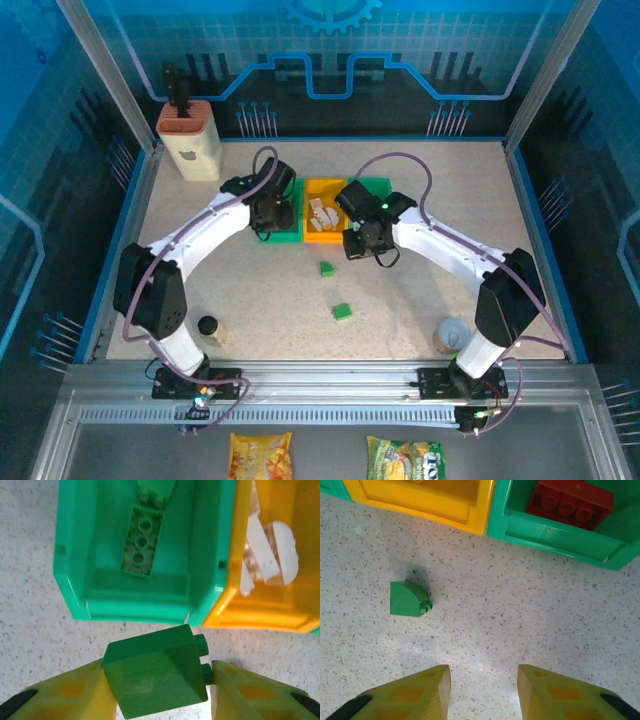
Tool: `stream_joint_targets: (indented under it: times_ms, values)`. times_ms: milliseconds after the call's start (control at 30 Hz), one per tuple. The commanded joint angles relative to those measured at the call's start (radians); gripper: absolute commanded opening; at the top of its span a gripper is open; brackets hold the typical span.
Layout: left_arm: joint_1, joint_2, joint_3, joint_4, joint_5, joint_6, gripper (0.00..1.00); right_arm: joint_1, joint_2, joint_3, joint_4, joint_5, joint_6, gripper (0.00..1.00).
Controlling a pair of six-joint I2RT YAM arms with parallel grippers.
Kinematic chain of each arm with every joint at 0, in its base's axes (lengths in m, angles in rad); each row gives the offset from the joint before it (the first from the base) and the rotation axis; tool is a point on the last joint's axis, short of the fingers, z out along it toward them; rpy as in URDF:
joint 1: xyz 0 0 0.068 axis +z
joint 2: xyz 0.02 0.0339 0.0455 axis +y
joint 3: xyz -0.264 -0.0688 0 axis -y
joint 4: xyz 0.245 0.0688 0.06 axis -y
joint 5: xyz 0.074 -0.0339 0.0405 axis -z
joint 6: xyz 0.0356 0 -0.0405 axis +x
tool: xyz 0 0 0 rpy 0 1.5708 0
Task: Sort the legos into containers by color
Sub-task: Place the lego in the container.
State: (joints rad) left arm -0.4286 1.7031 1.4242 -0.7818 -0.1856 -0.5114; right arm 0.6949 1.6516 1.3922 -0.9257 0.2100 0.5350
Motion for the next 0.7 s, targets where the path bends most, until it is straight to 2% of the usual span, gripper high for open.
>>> stream_joint_targets:
  times_ms: [0,667]
  values:
    - [0.032,0.065,0.073,-0.036,0.025,0.073,0.46,-0.014,-0.043,-0.022,-0.034,0.028,0.017,0.41]
    - [0.154,0.458,0.481,-0.090,0.103,0.168,0.47,-0.031,-0.195,-0.104,-0.116,0.091,0.068,0.41]
